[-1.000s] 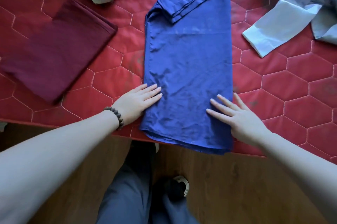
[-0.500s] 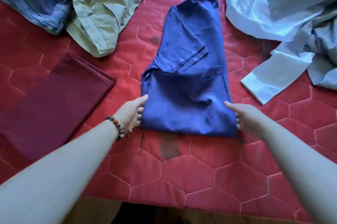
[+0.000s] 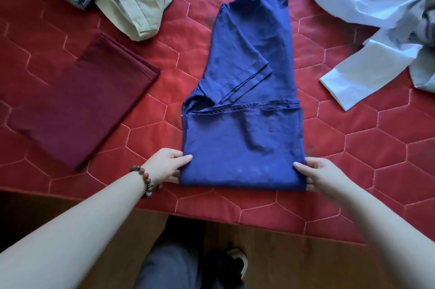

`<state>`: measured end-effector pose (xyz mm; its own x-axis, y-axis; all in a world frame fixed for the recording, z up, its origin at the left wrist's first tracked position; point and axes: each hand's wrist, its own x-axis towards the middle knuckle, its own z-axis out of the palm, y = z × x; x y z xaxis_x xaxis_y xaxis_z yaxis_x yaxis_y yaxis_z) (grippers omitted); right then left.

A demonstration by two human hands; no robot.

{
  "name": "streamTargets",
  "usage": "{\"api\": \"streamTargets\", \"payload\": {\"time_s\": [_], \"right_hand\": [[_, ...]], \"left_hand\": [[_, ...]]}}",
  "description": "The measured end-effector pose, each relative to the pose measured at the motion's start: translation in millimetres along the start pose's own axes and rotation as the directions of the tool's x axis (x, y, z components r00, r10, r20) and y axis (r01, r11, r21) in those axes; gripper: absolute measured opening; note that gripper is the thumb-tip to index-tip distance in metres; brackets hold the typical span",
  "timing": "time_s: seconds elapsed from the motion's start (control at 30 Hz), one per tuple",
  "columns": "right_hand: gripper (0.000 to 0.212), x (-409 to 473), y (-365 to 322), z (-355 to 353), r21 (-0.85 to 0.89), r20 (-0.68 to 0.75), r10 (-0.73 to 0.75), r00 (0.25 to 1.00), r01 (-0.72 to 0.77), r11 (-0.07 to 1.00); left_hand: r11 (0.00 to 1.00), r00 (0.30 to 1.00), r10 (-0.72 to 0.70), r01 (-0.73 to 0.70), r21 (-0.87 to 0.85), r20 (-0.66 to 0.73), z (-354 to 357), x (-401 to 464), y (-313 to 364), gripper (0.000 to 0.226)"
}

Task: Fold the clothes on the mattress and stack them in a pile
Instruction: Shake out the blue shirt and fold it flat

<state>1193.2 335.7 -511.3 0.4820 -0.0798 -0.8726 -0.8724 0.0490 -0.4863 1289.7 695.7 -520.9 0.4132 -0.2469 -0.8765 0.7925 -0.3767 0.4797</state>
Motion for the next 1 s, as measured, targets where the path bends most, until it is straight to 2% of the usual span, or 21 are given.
{"api": "streamTargets", "payload": {"time_s": [0.13,0.2,0.27,0.33,0.5,0.63,0.73,0.83,0.93,1.0], "right_hand": [[0.025,6,-19,8,0.021,-0.120,-0.126,0.985,0.130,0.991],[0.032,14,-38,14,0.029,-0.160,-0.198,0.967,0.205,0.978],[0.019,23,-54,22,0.088,-0.177,-0.236,0.956,0.254,0.963],[0.013,28,-67,28,0.120,-0.214,-0.260,0.942,0.289,0.950],[0.016,8,-103,27,0.203,-0.215,-0.327,0.920,0.370,0.907],[0.021,12,-167,16,0.252,-0.180,-0.439,0.880,0.472,0.845],[0.015,50,-206,14,0.086,-0.242,-0.423,0.873,0.454,0.887],[0.014,97,-215,16,-0.188,-0.296,-0.328,0.897,0.282,0.941],[0.038,127,-225,16,-0.239,-0.361,-0.314,0.878,0.239,0.941],[0.032,135,-240,19,-0.251,-0.409,-0.375,0.832,0.292,0.923]], "left_hand": [[0.979,0.993,0.086,-0.099,-0.176,-0.085,5,3,11,0.015],[0.978,0.977,0.150,-0.169,-0.122,-0.150,8,9,25,0.014],[0.971,0.949,0.220,-0.235,-0.040,-0.227,10,16,36,0.012],[0.955,0.924,0.275,-0.294,-0.034,-0.266,10,18,47,0.010],[0.874,0.910,0.381,-0.412,-0.257,-0.165,-9,5,84,0.010],[0.801,0.871,0.474,-0.487,-0.348,-0.128,-32,12,141,0.005],[0.826,0.865,0.462,-0.499,-0.261,-0.195,-49,50,179,0.012],[0.915,0.901,0.343,-0.384,-0.120,-0.267,-58,96,191,0.011],[0.944,0.901,0.298,-0.327,-0.045,-0.315,-62,124,197,0.008],[0.934,0.868,0.334,-0.356,0.008,-0.367,-63,132,204,0.009]]}}
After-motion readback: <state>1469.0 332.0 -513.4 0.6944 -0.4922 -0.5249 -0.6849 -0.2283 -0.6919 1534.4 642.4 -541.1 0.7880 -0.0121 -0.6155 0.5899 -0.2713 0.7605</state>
